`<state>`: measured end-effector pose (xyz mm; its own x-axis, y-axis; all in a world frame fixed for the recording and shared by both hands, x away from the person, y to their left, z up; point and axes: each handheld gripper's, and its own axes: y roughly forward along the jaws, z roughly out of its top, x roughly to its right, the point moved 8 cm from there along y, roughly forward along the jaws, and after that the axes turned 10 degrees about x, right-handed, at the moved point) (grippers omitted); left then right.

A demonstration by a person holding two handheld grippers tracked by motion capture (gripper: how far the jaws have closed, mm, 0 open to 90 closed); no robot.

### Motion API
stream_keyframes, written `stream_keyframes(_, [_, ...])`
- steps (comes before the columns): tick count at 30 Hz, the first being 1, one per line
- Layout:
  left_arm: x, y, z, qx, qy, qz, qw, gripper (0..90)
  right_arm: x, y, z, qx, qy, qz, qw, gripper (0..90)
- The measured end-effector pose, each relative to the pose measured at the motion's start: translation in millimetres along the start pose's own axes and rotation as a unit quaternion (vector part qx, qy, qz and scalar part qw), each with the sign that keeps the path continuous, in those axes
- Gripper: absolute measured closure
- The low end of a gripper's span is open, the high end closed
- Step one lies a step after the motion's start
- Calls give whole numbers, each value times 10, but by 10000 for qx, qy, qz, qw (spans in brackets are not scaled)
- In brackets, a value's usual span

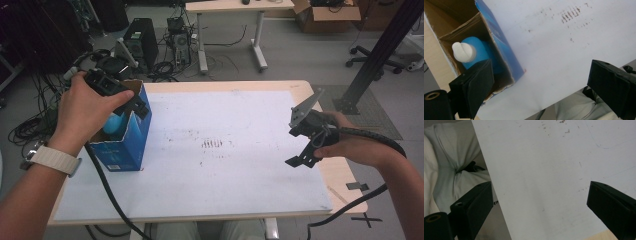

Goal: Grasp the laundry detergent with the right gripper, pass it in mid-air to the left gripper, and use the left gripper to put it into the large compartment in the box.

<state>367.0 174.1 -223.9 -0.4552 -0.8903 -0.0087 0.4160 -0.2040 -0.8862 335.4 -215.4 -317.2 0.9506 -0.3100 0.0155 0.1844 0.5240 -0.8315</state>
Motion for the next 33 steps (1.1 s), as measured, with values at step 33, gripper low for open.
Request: stream_keyframes(33, [550,80,312,-135,1091,-804,9907,44,71,-15,6,0,139,3,9999,68])
